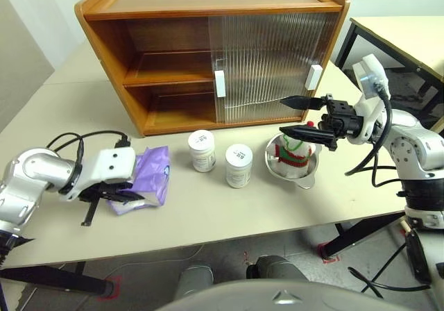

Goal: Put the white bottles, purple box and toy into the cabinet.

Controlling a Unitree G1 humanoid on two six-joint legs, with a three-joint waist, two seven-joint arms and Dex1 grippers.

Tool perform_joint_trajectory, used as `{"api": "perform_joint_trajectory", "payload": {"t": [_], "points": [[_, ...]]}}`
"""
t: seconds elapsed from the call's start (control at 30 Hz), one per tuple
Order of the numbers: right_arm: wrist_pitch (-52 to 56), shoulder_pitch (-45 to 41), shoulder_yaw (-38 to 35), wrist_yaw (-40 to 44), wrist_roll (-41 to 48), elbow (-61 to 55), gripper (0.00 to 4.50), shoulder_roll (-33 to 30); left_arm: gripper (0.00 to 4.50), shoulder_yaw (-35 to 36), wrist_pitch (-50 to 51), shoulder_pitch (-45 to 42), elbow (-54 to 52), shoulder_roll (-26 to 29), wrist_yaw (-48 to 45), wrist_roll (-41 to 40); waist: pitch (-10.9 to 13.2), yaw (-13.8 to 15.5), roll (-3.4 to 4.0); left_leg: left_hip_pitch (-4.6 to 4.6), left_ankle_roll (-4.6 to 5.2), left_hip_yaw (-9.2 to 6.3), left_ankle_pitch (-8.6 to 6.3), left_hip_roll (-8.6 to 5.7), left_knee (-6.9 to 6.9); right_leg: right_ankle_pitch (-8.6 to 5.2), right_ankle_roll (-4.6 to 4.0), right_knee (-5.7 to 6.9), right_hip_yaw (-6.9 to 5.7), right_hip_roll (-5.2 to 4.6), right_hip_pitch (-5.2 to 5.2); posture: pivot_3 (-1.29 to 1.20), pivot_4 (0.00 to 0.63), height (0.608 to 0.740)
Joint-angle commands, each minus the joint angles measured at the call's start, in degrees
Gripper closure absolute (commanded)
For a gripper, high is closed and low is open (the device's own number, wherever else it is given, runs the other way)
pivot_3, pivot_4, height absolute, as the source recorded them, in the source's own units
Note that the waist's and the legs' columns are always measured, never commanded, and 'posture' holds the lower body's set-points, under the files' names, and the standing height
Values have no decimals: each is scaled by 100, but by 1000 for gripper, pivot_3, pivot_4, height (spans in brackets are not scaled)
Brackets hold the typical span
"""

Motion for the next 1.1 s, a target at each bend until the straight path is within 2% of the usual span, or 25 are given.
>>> {"api": "perform_joint_trajectory", "payload": {"t": [0.03, 0.23, 0.47, 0.67, 0.77, 0.87, 1.1], "points": [[-95, -125, 87, 65, -112, 113, 0, 43, 4473, 202, 291, -398, -267, 254, -196, -274, 0, 12, 1, 1, 0, -3, 0, -1, 0, 0, 0, 0, -1, 0, 1, -11, 0, 740], [-172, -187, 124, 129, -179, 242, 0, 113, 4473, 48, 657, -1507, -238, 473, -580, -421, 1, 25, 2, -3, -1, -40, -1, -7, 0, 1, -6, -2, -16, 3, 3, -3, 0, 740], [-202, -159, 107, 169, -251, 291, 0, 173, 4473, -288, 1163, -2731, -81, 357, -945, -497, 2, 40, 6, -11, -1, -52, 0, -7, 0, -1, -8, -3, -24, 7, 1, -12, 0, 740], [-193, -107, 82, 130, -250, 241, 0, 190, 4473, -1073, 880, -3857, 1089, 204, -978, -64, 1, 49, 6, -6, 7, -59, 4, -7, 3, 4, 4, -2, -25, 8, 6, -26, 0, 740], [-178, -73, 60, 101, -241, 209, 0, 184, 4473, -1454, 938, -4531, 1748, -16, -978, 22, 1, 57, 5, -5, 17, -65, 10, -7, 3, 8, 11, -3, -26, 8, 8, -33, 0, 740], [-164, -35, 38, 78, -231, 169, 0, 169, 4473, -1814, 561, -5166, 2424, -276, -978, 323, 1, 65, 5, -9, 25, -69, 15, -10, 5, 12, 17, -5, -27, 6, 10, -41, 0, 740], [-142, 9, 18, 13, -213, 95, 0, 175, 4473, -2267, 29, -5995, 3370, -741, -978, 547, 1, 46, 5, -15, 29, -68, 17, -12, 6, 38, 63, -25, -27, 6, 13, -55, 0, 740]]}}
